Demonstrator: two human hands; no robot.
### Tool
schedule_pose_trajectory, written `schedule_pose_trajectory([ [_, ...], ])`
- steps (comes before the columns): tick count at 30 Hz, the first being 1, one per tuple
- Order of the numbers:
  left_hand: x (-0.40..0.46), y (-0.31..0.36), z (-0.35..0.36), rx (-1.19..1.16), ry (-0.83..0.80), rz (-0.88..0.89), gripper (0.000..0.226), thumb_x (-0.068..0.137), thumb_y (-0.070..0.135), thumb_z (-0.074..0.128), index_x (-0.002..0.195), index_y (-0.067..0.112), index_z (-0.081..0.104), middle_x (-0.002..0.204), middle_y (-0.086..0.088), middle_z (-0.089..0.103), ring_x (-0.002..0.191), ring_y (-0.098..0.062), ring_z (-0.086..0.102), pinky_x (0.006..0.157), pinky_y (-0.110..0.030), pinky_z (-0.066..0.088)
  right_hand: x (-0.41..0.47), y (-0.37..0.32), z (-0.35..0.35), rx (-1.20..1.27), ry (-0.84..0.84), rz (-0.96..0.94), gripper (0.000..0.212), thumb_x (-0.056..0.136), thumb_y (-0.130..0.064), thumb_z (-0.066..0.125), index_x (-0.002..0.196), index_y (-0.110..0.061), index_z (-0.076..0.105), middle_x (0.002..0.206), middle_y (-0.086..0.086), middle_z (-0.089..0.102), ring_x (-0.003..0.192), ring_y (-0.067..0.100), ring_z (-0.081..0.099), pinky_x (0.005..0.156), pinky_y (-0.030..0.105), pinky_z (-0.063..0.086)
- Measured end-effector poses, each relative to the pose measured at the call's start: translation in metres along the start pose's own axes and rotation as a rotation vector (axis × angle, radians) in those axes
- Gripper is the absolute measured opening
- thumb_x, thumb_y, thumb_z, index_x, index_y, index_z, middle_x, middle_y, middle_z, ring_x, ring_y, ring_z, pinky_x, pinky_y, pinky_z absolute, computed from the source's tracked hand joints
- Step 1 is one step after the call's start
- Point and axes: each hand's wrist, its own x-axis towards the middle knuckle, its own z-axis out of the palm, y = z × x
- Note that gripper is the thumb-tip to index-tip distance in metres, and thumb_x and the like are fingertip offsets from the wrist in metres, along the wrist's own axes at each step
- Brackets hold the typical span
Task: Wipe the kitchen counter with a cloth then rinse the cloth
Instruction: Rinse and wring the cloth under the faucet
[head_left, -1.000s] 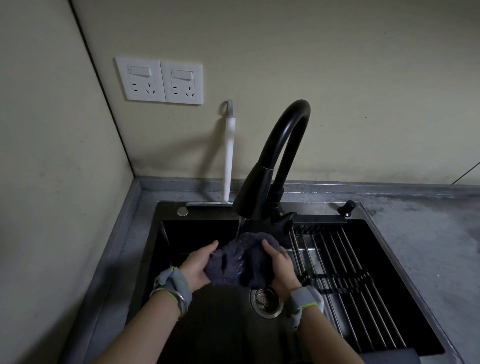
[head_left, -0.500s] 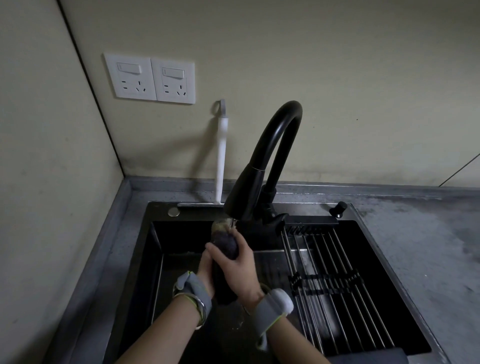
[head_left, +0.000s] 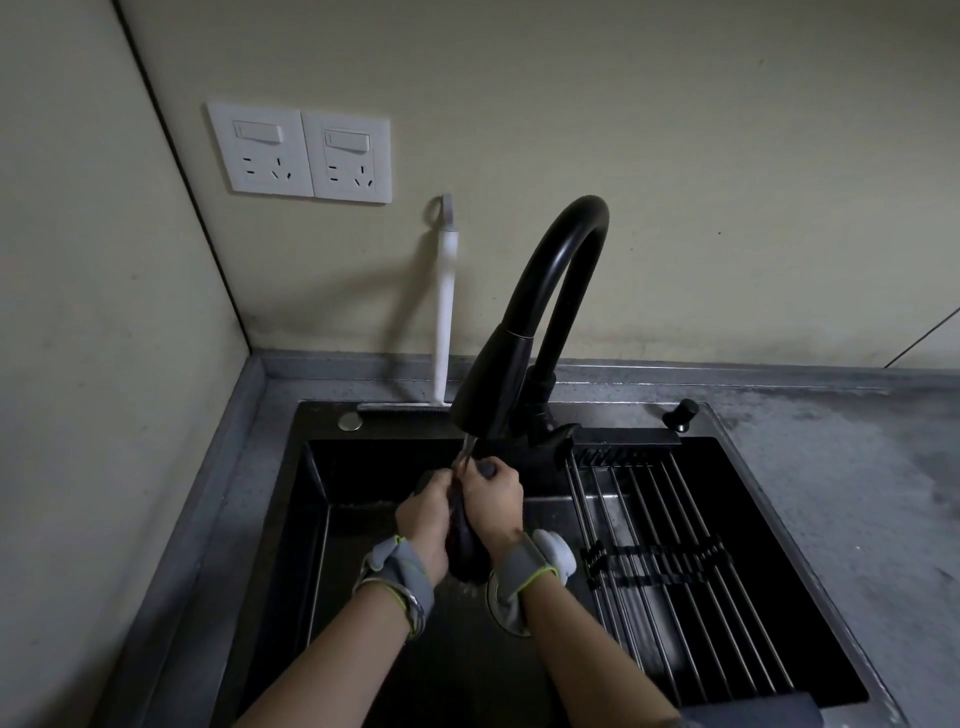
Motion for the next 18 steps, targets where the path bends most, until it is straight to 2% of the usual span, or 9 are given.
schedule_pose_trajectory([
  [2,0.0,0.002,-0.006,-0.025,-0.041,-0.01,0.014,0.095,0.02,0.053,0.084,0.011,0.057,0.083,-0.009,0.058,0.071,-0.022,0.055,0.065,-0.033,0.046,0.008,0.005,0.001,0.155,-0.077,0.133,0.027,0.088,-0.028,0.062,0.066,-0.014,0.056,0.069,0.002,0.06,0.077,0.019,0.058,0.071,0.03,0.046],
  [4,0.006,0.006,-0.012,-0.034,-0.101,-0.025,0.012,0.094,0.022,0.053,0.09,0.012,0.059,0.086,-0.008,0.06,0.074,-0.022,0.057,0.067,-0.035,0.047,0.01,0.008,-0.002,0.288,-0.134,0.247,0.025,0.085,-0.03,0.066,0.074,-0.008,0.059,0.078,0.008,0.064,0.078,0.02,0.062,0.075,0.031,0.05],
  [7,0.014,0.017,-0.023,-0.097,-0.211,-0.023,0.016,0.096,0.026,0.048,0.094,0.014,0.058,0.091,-0.007,0.06,0.081,-0.021,0.057,0.073,-0.035,0.047,0.01,0.016,-0.008,0.417,-0.213,0.418,0.046,0.084,-0.041,0.066,0.101,0.001,0.064,0.101,0.017,0.068,0.093,0.028,0.065,0.086,0.036,0.053],
  [9,0.021,0.022,-0.03,-0.137,-0.247,0.024,0.017,0.097,0.023,0.045,0.093,0.013,0.057,0.091,-0.007,0.06,0.082,-0.021,0.057,0.074,-0.034,0.048,0.007,0.022,-0.012,0.471,-0.355,0.539,0.052,0.088,-0.05,0.054,0.1,-0.001,0.069,0.101,0.016,0.07,0.091,0.028,0.067,0.083,0.036,0.053],
  [12,0.029,0.023,-0.036,-0.075,-0.151,0.128,0.011,0.094,0.013,0.052,0.086,0.009,0.059,0.086,-0.009,0.061,0.078,-0.019,0.059,0.069,-0.029,0.046,0.004,0.023,-0.018,0.538,-0.488,0.654,0.045,0.092,-0.049,0.046,0.095,-0.01,0.068,0.083,0.007,0.074,0.077,0.02,0.07,0.068,0.027,0.051],
  [14,0.033,0.017,-0.043,0.065,-0.051,0.171,0.011,0.093,0.013,0.055,0.1,0.006,0.059,0.098,-0.012,0.063,0.086,-0.022,0.06,0.076,-0.032,0.047,0.007,0.018,-0.025,0.501,-0.47,0.66,0.04,0.092,-0.047,0.048,0.096,-0.01,0.064,0.076,0.006,0.074,0.072,0.021,0.071,0.068,0.029,0.051],
  [16,0.038,0.006,-0.051,0.078,0.039,0.127,0.022,0.094,0.014,0.054,0.115,0.009,0.057,0.116,-0.017,0.061,0.1,-0.027,0.057,0.085,-0.035,0.045,0.011,0.011,-0.029,0.57,-0.447,0.64,0.05,0.091,-0.048,0.051,0.11,-0.004,0.062,0.102,0.015,0.07,0.093,0.03,0.065,0.084,0.039,0.049],
  [17,0.04,-0.001,-0.055,0.057,0.061,0.079,0.026,0.096,0.016,0.051,0.121,0.012,0.055,0.123,-0.016,0.058,0.106,-0.028,0.056,0.088,-0.038,0.043,0.012,0.008,-0.03,0.607,-0.451,0.627,0.053,0.09,-0.048,0.051,0.116,-0.003,0.06,0.114,0.018,0.065,0.101,0.032,0.061,0.089,0.042,0.047],
  [18,0.04,-0.007,-0.056,0.027,0.07,0.014,0.029,0.097,0.02,0.05,0.125,0.015,0.054,0.127,-0.014,0.056,0.111,-0.029,0.054,0.091,-0.039,0.042,0.012,0.004,-0.03,0.653,-0.456,0.614,0.051,0.09,-0.047,0.052,0.118,-0.004,0.059,0.119,0.018,0.063,0.102,0.033,0.059,0.088,0.043,0.047],
])
